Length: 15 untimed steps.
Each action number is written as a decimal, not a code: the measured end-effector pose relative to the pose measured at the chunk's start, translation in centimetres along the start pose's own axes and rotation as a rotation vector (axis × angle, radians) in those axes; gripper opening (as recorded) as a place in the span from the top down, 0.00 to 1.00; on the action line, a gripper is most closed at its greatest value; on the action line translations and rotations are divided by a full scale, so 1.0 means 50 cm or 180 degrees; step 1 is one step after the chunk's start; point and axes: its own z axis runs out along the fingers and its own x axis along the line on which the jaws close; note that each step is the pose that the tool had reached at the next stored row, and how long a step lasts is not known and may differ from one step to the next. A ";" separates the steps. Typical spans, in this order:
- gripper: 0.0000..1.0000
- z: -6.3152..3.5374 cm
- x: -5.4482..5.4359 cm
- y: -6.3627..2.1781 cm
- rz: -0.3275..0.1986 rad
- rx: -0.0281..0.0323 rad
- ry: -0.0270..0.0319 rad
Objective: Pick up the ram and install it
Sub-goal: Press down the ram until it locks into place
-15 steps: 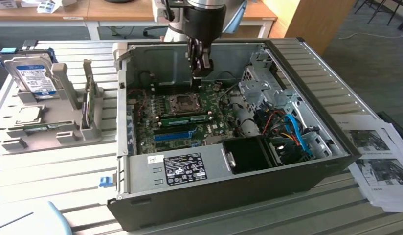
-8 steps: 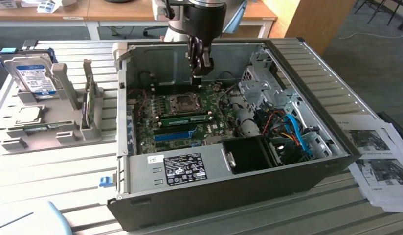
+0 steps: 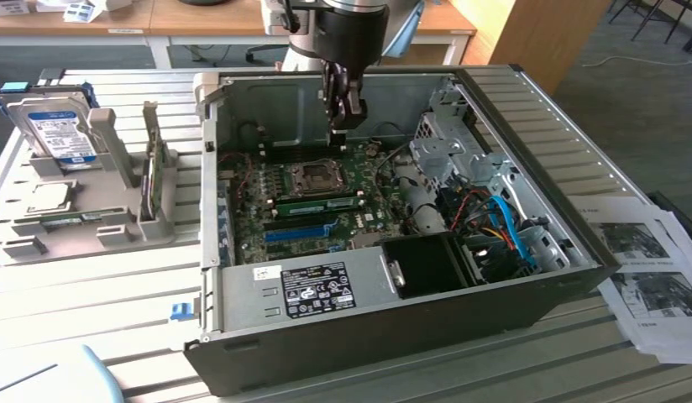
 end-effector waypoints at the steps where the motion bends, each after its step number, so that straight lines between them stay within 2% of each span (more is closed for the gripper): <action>1: 0.91 0.000 0.000 0.000 0.0000 0.0000 0.0000; 7: 0.91 0.000 0.000 0.000 0.0084 -0.0003 -0.0001; 15: 0.91 0.000 0.000 0.000 0.0470 -0.0016 -0.0005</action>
